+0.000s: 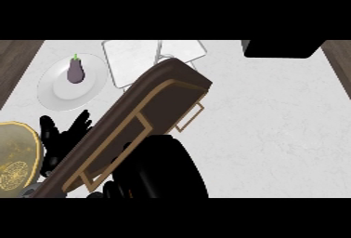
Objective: Pick the tomato from the tray and place it in the tiered shelf
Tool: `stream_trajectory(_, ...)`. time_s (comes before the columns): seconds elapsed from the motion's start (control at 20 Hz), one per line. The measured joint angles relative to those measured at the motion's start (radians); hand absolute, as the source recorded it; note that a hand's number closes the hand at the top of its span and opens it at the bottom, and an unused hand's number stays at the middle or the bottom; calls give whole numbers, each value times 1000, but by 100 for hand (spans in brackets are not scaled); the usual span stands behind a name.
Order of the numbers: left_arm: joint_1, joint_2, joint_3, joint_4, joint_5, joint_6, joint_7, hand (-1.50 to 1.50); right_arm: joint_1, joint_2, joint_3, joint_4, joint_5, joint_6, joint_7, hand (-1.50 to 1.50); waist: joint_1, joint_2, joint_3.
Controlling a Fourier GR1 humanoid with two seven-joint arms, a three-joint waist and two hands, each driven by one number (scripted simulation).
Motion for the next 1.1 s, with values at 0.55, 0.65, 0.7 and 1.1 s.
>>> stream_trajectory(0.55, 20, -3, 3, -27, -3, 0, 8, 0, -436, -4, -380, 83, -195, 90, 124, 150, -7, 2, -1)
stream_trajectory(0.65, 14, -3, 5, -20, -2, -4, 5, 0, -499, -3, -431, 158, -198, 83, 111, 150, -6, 3, -1)
stream_trajectory(0.7, 17, -5, 3, -24, -7, -1, 4, 0, -527, -6, -466, 181, -205, 88, 108, 150, -7, 3, -1)
stream_trajectory(1.1, 19, -26, -9, -20, -24, 9, -7, 0, -703, -45, -647, 480, -223, 116, -25, 150, -3, 6, 0)
